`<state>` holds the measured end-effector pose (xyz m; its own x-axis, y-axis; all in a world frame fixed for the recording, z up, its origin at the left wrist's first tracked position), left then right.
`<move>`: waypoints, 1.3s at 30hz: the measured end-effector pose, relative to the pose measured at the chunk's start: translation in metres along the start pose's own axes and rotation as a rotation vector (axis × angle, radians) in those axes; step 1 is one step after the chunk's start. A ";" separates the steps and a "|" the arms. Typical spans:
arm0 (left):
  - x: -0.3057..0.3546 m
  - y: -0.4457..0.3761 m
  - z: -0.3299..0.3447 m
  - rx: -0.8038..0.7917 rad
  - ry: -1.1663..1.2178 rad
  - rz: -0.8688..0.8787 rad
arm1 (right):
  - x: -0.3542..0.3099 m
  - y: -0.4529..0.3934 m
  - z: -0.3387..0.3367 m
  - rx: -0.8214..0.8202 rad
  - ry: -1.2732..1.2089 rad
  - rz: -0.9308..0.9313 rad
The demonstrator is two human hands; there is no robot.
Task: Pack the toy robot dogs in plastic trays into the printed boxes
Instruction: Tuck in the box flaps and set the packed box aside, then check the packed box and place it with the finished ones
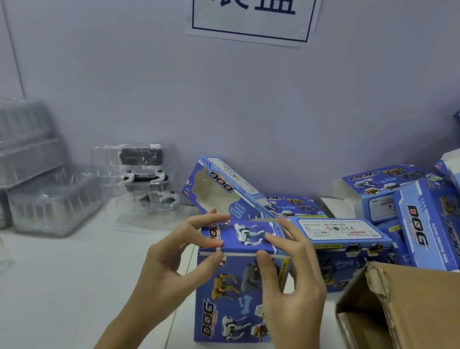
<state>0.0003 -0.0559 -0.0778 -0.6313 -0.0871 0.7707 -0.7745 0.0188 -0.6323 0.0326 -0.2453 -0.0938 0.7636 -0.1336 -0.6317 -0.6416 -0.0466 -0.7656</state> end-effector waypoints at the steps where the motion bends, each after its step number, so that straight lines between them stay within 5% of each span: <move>1: 0.000 0.000 -0.001 -0.011 -0.013 -0.001 | -0.002 0.001 0.000 0.007 0.037 -0.024; 8: -0.006 0.002 -0.001 -0.040 -0.185 0.064 | -0.009 0.009 0.016 -0.034 0.354 -0.173; 29: -0.022 0.005 0.004 -0.086 -0.228 -0.246 | -0.018 0.006 0.005 0.029 0.483 -0.300; 33: -0.022 0.002 -0.009 -0.048 -0.408 -0.231 | -0.009 0.001 -0.002 -0.043 -0.110 0.009; 36: -0.019 -0.001 -0.017 -0.062 -0.437 -0.198 | 0.015 -0.005 -0.010 0.087 -0.478 0.275; 39: -0.020 -0.001 -0.029 -0.081 -0.308 -0.187 | 0.050 0.001 -0.009 0.106 -0.422 0.692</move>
<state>0.0128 -0.0250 -0.0902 -0.4463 -0.3916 0.8047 -0.8839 0.0523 -0.4647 0.0695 -0.2609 -0.1250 0.1739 0.2868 -0.9421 -0.9837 0.0066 -0.1796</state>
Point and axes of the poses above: each hand's wrist, its own y-axis away from the middle knuckle, its own z-axis out of the palm, x = y × z, the point moved 6 cm from there along -y, towards the middle knuckle, and after that the axes turned 5 degrees about -x, right-handed, at the moved point
